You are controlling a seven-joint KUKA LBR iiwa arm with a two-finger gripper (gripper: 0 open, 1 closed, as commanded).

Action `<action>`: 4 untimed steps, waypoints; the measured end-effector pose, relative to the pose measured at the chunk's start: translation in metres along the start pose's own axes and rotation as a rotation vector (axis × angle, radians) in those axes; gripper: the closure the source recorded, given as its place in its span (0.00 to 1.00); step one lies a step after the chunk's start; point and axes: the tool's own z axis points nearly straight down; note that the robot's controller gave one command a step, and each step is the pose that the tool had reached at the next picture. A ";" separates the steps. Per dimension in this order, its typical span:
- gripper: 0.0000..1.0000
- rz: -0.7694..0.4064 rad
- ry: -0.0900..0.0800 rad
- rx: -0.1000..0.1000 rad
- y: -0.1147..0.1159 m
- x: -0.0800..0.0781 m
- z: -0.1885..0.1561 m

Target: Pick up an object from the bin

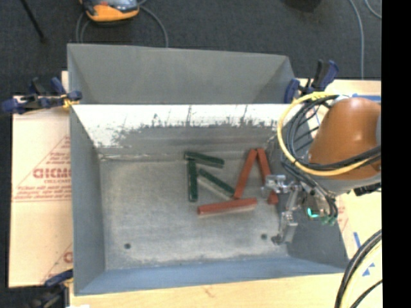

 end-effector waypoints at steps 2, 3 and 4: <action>0.00 -0.063 -0.014 0.002 0.044 -0.042 0.064; 0.00 -0.004 -0.001 -0.002 0.064 -0.072 0.067; 0.00 0.012 -0.013 -0.001 0.066 -0.087 0.028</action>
Offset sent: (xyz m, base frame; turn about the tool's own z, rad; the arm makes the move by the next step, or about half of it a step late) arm 0.0617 0.0717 -0.1091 -0.0984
